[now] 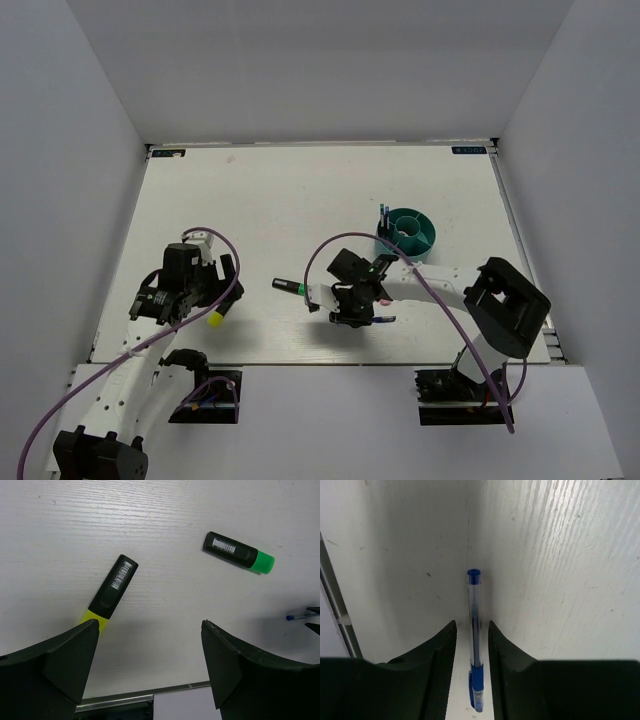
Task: Sort the stationery into containers
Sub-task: Pick up the pen from the center of the board.
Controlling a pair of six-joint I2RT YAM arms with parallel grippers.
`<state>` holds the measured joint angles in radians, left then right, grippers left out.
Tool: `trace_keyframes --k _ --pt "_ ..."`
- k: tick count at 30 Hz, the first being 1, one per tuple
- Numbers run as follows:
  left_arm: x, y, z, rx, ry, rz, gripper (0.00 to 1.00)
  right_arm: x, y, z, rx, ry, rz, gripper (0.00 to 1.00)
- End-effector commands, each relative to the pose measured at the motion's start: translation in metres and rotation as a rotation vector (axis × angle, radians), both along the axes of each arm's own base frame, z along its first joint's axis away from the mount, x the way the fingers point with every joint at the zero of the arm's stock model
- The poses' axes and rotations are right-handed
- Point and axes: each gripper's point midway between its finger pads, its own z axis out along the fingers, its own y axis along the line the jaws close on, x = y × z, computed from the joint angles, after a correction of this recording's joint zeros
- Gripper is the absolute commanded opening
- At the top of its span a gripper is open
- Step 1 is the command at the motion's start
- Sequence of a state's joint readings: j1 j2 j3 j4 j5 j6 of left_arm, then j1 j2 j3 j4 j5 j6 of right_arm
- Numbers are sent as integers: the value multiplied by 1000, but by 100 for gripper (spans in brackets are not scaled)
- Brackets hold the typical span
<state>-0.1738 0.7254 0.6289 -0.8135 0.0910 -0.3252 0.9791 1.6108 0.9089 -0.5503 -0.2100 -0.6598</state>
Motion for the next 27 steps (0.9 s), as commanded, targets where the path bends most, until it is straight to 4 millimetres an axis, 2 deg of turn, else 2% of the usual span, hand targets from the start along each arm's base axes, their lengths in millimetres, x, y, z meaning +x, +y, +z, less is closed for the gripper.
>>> trace_keyframes --k 1,4,6,7,8,13,15,18,21,23,25,26,27 --pt "2 -1 3 -7 -22 -12 93 -5 -7 -18 -59 -5 12 36" --pt "3 -1 5 -6 -31 -10 93 -3 -9 -23 -83 -24 16 28" --pt "3 -1 4 -4 -27 -9 93 -5 -13 -28 -101 -12 16 18" --pt "2 -1 4 -5 -28 -11 93 -7 -14 -30 -107 -9 20 12" --pt "3 0 5 -3 -32 -8 93 -8 -17 -32 -120 -4 22 0" --pt "2 0 4 0 -29 -6 93 -7 -26 -37 -153 -18 -7 0" --pt "2 0 4 -2 -28 -8 93 -4 -22 -32 -128 -22 -30 0" --pt "2 0 2 0 -22 -8 93 7 -10 -8 -50 -52 -83 0" --pt "2 0 0 -1 -11 -10 93 27 9 35 67 -131 -137 0" --pt "2 -1 -1 -2 -4 -13 93 49 22 74 158 -205 -208 0" --pt "2 -1 -1 -2 -4 -12 93 63 24 107 245 -260 -271 0" --pt "2 0 -2 4 -1 -9 93 79 29 129 296 -327 -310 0" --pt "2 0 -3 3 2 -10 93 86 28 138 325 -338 -347 0"
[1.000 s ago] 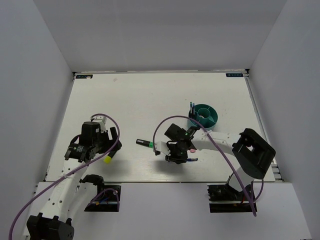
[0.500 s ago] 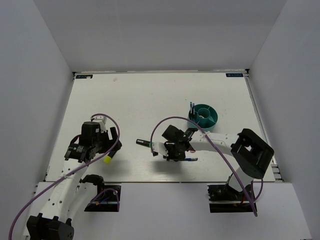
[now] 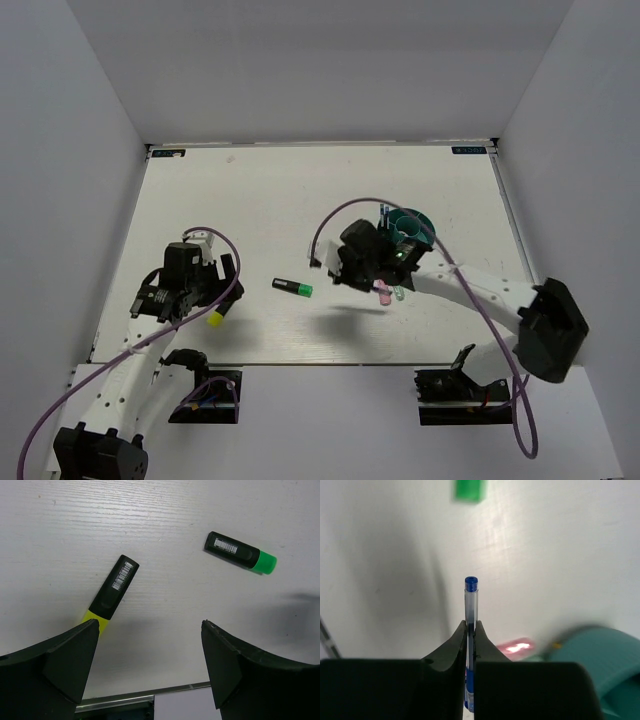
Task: Sort the stationery into containers
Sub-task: Pick up the pen from the center of the board, then place the pen in the storage box.
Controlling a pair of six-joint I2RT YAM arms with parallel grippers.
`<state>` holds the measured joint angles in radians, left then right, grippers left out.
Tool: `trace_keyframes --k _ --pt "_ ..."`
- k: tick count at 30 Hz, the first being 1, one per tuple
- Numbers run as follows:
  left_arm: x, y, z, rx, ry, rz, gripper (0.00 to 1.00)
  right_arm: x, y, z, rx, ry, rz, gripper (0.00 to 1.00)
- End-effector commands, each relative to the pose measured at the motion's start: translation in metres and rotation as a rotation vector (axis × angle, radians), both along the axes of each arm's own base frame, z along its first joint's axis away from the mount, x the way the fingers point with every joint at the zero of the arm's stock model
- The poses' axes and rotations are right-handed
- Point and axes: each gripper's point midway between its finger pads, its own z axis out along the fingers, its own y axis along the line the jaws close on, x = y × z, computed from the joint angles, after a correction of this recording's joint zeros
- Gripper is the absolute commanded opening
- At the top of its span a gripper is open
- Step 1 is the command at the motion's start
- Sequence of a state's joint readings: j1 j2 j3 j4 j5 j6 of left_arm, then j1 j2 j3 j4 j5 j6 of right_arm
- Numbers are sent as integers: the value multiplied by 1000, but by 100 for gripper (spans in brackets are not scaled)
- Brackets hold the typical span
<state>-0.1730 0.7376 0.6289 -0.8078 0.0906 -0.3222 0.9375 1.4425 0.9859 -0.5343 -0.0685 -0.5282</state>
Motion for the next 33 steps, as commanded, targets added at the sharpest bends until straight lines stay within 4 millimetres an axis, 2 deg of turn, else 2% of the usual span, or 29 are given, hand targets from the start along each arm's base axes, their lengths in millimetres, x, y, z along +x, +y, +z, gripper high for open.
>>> trace_keyframes --k 1,3,4,5,6,13,14,16,17,18,20,21,23,24,25,26,27,29,30,33 --pt "0 0 -1 1 -2 -9 93 49 8 88 204 -222 -184 0" --pt "0 0 -2 0 1 -10 93 72 1 108 257 -326 -264 0" --pt "0 0 -2 -1 0 -9 93 78 -9 112 258 -368 -301 0" --pt "0 -1 -2 -4 -1 -11 93 90 -19 126 299 -415 -351 0" --pt "0 -2 -3 -4 5 -15 93 94 -27 122 282 -437 -371 0" --pt "0 -3 -5 -7 18 -21 93 140 -67 172 385 -614 -581 0" --pt "0 -3 -5 -9 21 -20 93 148 -67 186 427 -654 -606 0" --pt "0 -4 -6 -10 21 -24 93 162 -75 188 436 -674 -662 0" --pt "1 -5 -5 -15 19 -27 93 170 -73 202 486 -704 -686 0" --pt "0 -4 -6 -10 23 -25 93 178 -76 198 485 -694 -716 0" --pt "0 -4 -7 -11 25 -27 93 186 -74 210 533 -704 -736 0" --pt "0 -4 -7 -11 28 -25 93 195 -76 202 532 -685 -763 0" --pt "1 -4 -7 -11 26 -28 93 204 -76 205 564 -694 -777 0" --pt "0 -5 -7 -13 26 -28 93 210 -73 195 556 -675 -772 0" --pt "0 -5 -7 -13 26 -30 93 220 -75 208 613 -724 -788 0" --pt "0 -4 -8 -10 30 -30 93 224 -76 203 602 -732 -780 0" --pt "0 -5 -8 -13 33 -31 93 231 -72 188 574 -717 -763 0" --pt "0 -5 -9 -11 35 -33 93 245 -79 187 574 -745 -771 0" --pt "0 -5 -9 -10 36 -34 93 247 -76 188 588 -745 -743 0" --pt "0 -5 -9 -10 39 -36 93 257 -81 177 586 -736 -714 0"
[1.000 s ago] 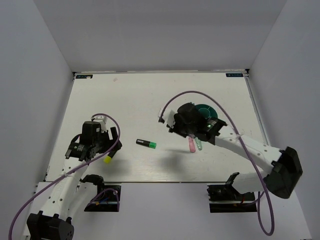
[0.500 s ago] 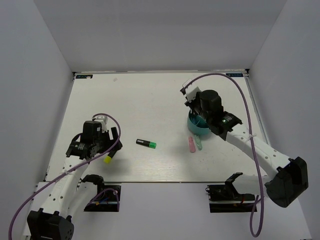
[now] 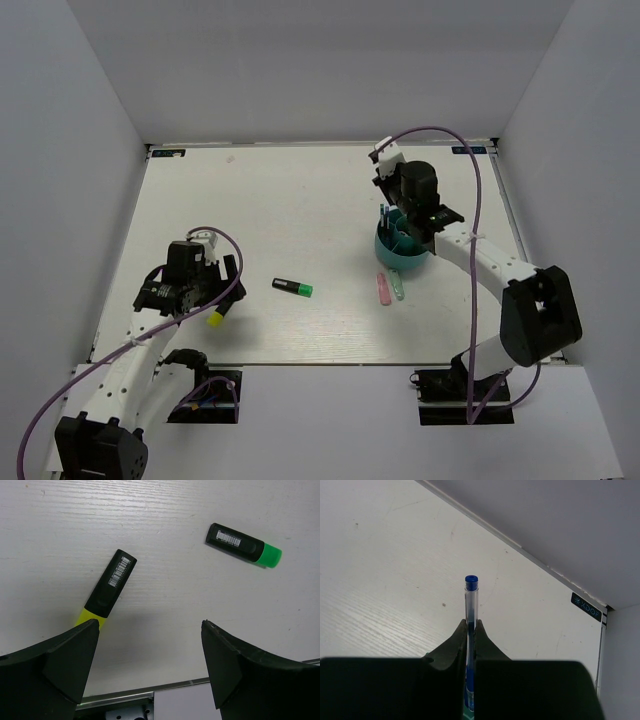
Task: Sort the stationery into containers
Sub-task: Place the pen in the storage box.
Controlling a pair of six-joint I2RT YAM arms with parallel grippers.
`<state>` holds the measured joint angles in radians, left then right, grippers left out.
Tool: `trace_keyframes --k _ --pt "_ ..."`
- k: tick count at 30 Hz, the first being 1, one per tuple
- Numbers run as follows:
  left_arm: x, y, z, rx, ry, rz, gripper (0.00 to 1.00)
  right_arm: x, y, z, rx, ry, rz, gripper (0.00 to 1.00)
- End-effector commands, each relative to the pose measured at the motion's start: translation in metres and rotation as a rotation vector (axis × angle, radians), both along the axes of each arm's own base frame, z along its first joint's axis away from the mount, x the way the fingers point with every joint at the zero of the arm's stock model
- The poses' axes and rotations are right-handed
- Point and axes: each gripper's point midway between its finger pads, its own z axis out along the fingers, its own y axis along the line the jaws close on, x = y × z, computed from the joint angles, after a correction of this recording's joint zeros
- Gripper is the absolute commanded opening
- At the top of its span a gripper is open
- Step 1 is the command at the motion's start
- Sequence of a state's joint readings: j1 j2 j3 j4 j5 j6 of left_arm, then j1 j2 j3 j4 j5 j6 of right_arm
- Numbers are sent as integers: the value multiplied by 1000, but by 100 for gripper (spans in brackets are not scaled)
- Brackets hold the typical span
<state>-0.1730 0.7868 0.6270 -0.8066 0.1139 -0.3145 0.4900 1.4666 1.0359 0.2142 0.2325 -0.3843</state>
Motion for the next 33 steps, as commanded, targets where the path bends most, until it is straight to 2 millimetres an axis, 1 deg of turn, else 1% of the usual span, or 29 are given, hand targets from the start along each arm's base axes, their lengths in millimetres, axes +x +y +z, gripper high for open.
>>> trace_keyframes --k 1,2,3,4,5,6,7,9,10,12,13,17,21,22,23,24,27,28,30,33 --pt "2 -1 0 -3 -12 -10 93 19 4 38 74 -144 46 0" --pt "2 -1 0 -5 -12 -14 93 21 3 30 69 -134 68 0" --pt "2 -1 -1 -3 -11 -15 93 23 1 31 75 -159 74 0" --pt "2 -1 -1 -2 -7 -13 93 23 2 27 74 -158 88 0" --pt "1 -1 -2 -3 -3 -15 93 24 2 18 71 -146 93 0" --pt "3 -1 -1 -4 -9 -13 93 27 -5 16 74 -147 81 0" --pt "2 -1 -2 -1 -5 -13 93 26 -2 12 96 -133 101 0" --pt "2 -1 -1 -1 -6 -15 93 28 -8 4 123 -105 88 0" --pt "2 -1 -2 -1 -3 -15 93 21 0 -5 151 -67 144 0" --pt "2 -1 -2 0 -3 -13 93 19 -1 -11 177 -38 161 0" --pt "2 -1 -2 -3 -3 -15 93 15 0 -21 190 -13 174 0" --pt "3 -1 -2 -2 -5 -16 93 8 2 -30 220 22 198 0" --pt "2 -2 -2 -2 -2 -20 93 8 -4 -37 244 49 183 0" --pt "1 -2 -2 -3 0 -21 93 9 -6 -39 244 53 182 2" --pt "3 -2 -1 -4 -6 -19 93 8 -7 -40 249 60 179 7" --pt "1 -2 -4 -3 3 -19 93 8 -9 -40 254 64 176 16" --pt "1 -2 -2 -5 -1 -19 93 2 -12 -43 260 83 179 27" --pt "1 -2 -3 -3 1 -19 93 1 -14 -39 260 81 179 28" --pt "2 -3 -2 -6 -4 -22 93 0 -18 -39 261 84 171 31" --pt "1 -2 -2 -7 -1 -20 93 -3 -23 -37 261 84 166 31"
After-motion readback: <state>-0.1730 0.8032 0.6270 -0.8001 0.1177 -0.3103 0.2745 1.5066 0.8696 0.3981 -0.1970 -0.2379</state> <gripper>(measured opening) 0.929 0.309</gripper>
